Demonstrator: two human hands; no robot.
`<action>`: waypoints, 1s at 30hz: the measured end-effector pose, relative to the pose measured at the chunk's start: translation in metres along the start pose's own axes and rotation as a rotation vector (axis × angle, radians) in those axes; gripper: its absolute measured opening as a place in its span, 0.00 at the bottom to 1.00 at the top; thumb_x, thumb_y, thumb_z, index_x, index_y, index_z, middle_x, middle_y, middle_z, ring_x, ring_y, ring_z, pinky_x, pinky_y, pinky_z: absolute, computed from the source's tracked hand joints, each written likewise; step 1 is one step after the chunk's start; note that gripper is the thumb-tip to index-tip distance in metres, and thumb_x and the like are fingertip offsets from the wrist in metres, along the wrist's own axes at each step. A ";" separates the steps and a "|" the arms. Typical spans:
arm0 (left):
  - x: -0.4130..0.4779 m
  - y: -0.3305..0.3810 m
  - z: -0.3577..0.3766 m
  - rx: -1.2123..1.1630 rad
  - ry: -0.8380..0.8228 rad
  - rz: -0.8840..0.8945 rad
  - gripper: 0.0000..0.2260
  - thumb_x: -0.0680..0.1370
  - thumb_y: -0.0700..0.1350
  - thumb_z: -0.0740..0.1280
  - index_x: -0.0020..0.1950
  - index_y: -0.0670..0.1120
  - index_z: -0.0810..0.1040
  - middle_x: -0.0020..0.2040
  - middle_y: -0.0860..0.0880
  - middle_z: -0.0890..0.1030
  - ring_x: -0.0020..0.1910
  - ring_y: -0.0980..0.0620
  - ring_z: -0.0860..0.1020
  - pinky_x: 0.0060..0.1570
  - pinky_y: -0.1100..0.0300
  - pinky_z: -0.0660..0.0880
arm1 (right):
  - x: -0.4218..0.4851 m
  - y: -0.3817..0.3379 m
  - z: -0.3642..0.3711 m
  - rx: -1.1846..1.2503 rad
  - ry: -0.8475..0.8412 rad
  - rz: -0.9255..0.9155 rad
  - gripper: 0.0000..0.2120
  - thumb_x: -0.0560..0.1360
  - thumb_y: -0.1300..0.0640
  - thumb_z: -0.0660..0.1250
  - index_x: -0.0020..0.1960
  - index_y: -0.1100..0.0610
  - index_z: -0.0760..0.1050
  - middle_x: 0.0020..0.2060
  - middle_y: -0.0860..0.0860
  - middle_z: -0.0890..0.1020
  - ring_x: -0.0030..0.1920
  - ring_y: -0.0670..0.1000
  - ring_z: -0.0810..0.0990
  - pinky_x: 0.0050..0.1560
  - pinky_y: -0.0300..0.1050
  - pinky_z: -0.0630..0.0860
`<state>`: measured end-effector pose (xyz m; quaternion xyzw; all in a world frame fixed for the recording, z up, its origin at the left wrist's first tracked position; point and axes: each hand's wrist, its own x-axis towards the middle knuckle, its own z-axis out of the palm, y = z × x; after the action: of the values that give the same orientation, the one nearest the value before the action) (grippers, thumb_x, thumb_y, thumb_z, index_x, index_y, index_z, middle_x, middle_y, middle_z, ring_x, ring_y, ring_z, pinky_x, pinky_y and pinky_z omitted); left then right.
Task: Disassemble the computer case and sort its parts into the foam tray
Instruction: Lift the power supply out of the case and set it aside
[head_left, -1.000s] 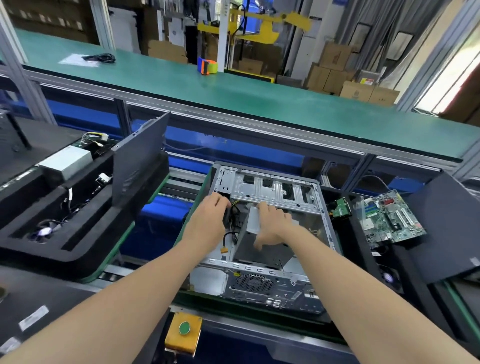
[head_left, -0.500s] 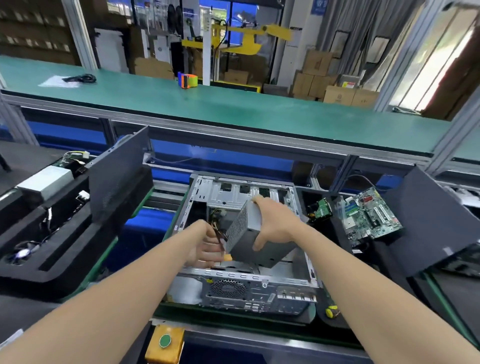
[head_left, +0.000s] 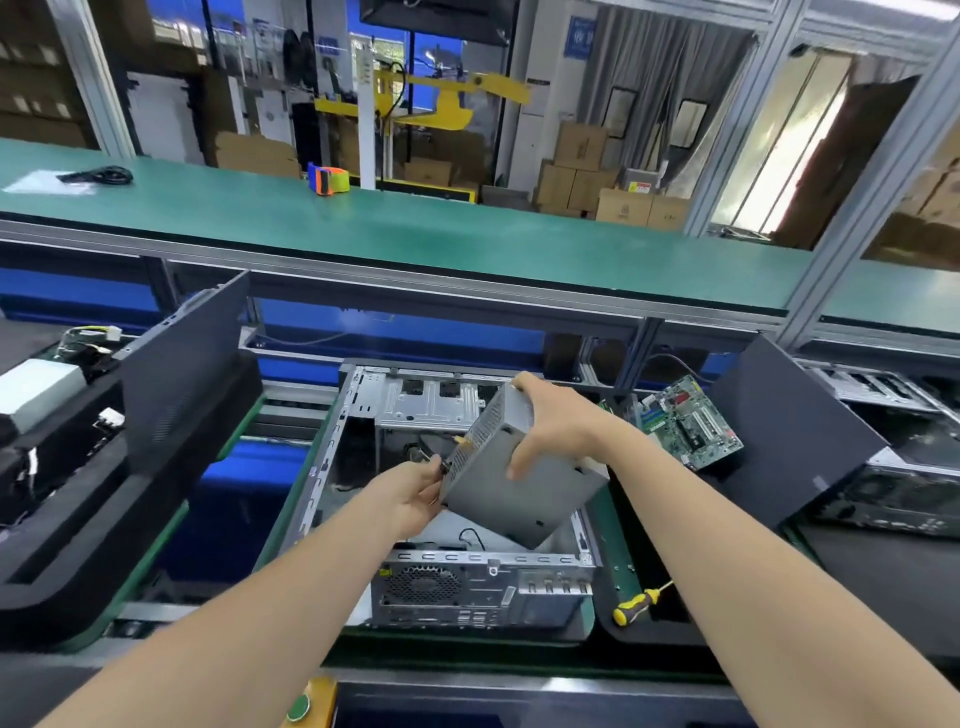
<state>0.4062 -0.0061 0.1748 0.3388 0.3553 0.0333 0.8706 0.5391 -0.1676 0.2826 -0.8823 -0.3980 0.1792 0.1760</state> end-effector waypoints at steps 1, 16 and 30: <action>0.000 -0.002 0.001 0.022 0.003 -0.002 0.07 0.85 0.41 0.62 0.50 0.41 0.76 0.46 0.44 0.81 0.42 0.48 0.79 0.41 0.55 0.75 | -0.002 0.001 0.000 0.020 -0.017 0.019 0.61 0.55 0.43 0.86 0.80 0.49 0.58 0.73 0.47 0.71 0.67 0.53 0.72 0.58 0.49 0.71; -0.013 0.004 -0.010 0.199 -0.149 0.304 0.11 0.78 0.26 0.62 0.48 0.42 0.73 0.52 0.36 0.85 0.37 0.50 0.83 0.49 0.52 0.79 | -0.016 0.004 0.000 -0.013 -0.059 0.039 0.63 0.55 0.45 0.86 0.83 0.46 0.57 0.80 0.46 0.66 0.77 0.54 0.67 0.66 0.48 0.67; -0.050 0.053 0.065 0.576 -0.200 0.769 0.10 0.86 0.46 0.59 0.54 0.48 0.80 0.46 0.47 0.88 0.50 0.51 0.86 0.52 0.53 0.78 | -0.035 0.014 -0.026 0.145 0.094 0.043 0.50 0.55 0.50 0.86 0.70 0.37 0.65 0.64 0.40 0.75 0.64 0.51 0.74 0.51 0.49 0.76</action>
<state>0.4207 -0.0170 0.2710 0.6739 0.1139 0.2199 0.6961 0.5384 -0.2072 0.3056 -0.8831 -0.3560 0.1697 0.2542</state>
